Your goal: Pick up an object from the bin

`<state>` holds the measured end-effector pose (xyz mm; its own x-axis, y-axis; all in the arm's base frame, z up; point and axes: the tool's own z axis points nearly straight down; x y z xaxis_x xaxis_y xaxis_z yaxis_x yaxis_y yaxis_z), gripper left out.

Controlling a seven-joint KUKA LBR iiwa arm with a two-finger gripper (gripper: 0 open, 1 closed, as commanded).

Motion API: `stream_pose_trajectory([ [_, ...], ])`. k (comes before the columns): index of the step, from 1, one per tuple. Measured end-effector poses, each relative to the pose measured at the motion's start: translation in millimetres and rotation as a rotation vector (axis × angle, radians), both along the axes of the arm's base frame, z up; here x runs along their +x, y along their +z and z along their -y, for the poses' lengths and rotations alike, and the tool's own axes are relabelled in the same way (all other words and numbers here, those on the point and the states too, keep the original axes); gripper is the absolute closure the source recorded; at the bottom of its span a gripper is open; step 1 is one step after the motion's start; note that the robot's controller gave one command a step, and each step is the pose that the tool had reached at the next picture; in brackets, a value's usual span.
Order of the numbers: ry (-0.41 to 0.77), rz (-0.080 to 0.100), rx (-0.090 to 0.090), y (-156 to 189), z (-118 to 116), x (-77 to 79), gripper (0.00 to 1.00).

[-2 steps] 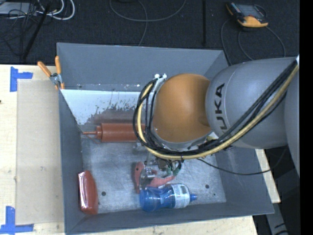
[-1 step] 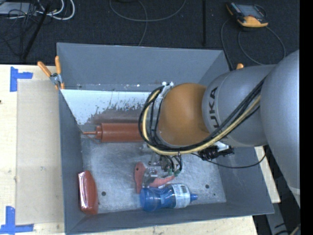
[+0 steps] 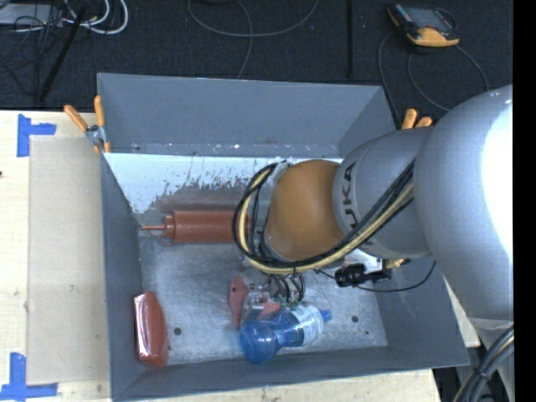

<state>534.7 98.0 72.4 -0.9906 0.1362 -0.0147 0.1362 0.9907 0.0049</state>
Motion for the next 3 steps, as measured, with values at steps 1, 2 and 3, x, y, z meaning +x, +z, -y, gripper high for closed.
stream_pose_trajectory([
  [1,-0.093,-0.011,0.001,0.8,1.3,3.8,0.0],
  [2,-0.096,-0.013,0.0,0.8,1.1,7.0,0.0],
  [3,-0.095,-0.014,0.001,3.6,0.1,5.5,1.0],
])
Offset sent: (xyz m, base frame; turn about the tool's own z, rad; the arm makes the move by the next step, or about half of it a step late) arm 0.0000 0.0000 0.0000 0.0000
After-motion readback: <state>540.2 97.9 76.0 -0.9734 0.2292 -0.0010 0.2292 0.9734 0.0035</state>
